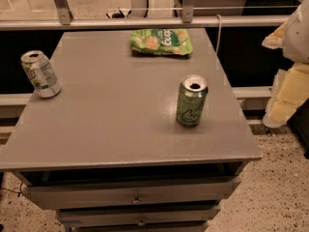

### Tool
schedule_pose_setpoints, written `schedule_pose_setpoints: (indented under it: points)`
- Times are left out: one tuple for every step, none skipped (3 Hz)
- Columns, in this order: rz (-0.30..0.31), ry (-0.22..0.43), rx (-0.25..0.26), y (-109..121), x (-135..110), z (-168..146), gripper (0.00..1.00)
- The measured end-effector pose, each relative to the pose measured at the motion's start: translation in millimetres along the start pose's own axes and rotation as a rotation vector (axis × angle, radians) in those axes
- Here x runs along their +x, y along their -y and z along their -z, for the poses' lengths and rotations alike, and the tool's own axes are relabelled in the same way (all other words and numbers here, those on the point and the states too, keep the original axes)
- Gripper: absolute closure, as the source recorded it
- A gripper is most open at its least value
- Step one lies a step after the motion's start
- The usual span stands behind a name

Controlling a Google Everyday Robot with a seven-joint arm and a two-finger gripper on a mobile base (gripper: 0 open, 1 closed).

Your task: Knock green can over

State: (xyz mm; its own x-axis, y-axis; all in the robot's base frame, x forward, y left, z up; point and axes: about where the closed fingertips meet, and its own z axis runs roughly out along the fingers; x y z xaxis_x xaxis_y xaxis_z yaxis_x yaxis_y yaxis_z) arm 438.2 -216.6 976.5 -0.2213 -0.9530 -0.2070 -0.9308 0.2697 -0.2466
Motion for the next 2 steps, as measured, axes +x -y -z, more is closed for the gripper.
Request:
schedule_pose_setpoints:
  points:
    - [0.000,0.000,0.000,0.0,0.0,0.0,0.00]
    - [-0.013,0.036,0.004,2.0,-0.7,-5.9,0.00]
